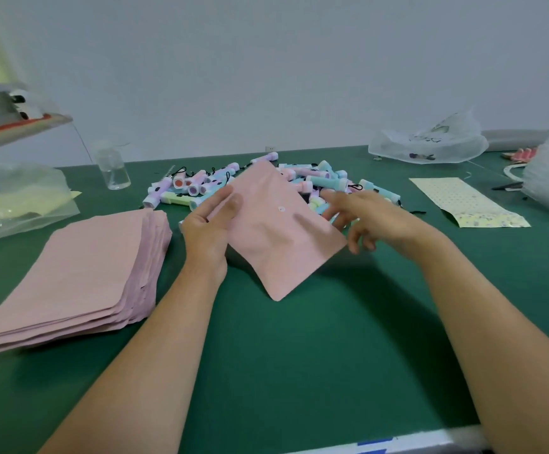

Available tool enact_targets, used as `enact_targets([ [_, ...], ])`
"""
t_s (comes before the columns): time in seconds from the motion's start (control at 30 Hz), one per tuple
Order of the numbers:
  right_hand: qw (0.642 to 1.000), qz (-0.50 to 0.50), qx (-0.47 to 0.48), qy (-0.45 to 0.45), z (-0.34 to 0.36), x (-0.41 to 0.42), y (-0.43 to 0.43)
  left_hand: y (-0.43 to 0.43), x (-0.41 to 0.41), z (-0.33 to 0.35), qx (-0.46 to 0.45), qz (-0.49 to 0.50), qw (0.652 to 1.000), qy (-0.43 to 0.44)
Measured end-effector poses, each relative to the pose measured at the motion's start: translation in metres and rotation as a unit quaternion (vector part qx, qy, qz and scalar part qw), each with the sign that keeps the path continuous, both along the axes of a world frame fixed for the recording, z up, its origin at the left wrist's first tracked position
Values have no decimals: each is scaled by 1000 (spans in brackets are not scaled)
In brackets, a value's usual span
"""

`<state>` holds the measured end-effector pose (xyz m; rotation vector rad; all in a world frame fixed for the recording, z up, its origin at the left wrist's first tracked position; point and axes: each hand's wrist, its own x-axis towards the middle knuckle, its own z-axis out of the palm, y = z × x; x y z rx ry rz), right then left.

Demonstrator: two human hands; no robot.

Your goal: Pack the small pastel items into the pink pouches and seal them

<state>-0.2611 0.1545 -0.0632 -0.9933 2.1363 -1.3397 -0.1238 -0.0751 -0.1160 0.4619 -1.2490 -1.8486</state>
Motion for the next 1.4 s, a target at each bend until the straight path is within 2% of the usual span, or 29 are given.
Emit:
enact_targets([
  [0.1, 985, 155, 66, -42, -2, 8, 3, -1, 1, 3, 40, 15, 999, 33],
  [0.2, 986, 146, -7, -84, -12, 9, -4, 1, 2, 8, 46, 1, 997, 60],
  [0.33, 988, 42, -121, -81, -20, -4, -13, -2, 7, 13, 124, -103, 974, 158],
  [0.4, 975, -32, -203, -90, -21, -17, -10, -4, 10, 10, 156, -122, 968, 154],
  [0.5, 921, -144, -342, -116, -20, -37, -1, -5, 11, 6, 175, -125, 968, 128],
  [0.63, 842, -292, -425, -158, -26, -74, 17, -2, 10, 10, 181, -126, 969, 109],
  [0.7, 822, -327, -433, -175, -32, -91, 27, -1, 9, 10, 173, -130, 972, 98],
  [0.87, 801, -351, -450, -183, -40, -122, 35, -3, 6, 10, 160, -141, 975, 68],
  [1.03, 805, -333, -424, -248, -43, -136, 37, -5, -1, 9, 128, -137, 982, 29],
  [1.2, 830, -366, -360, -219, -41, -131, 31, -2, -3, 10, 115, -127, 985, 16],
  [1.27, 843, -403, -316, -165, -41, -125, 30, 3, -3, 12, 87, -108, 990, -5],
  [1.33, 855, -439, -265, -83, -41, -118, 29, 10, -1, 17, -16, -25, 997, -78],
  [1.37, 860, -447, -244, -39, -42, -114, 27, 13, 1, 18, -126, 56, 980, -145],
  [1.4, 866, -446, -228, 1, -42, -109, 24, 15, 3, 18, -270, 157, 923, -226],
])
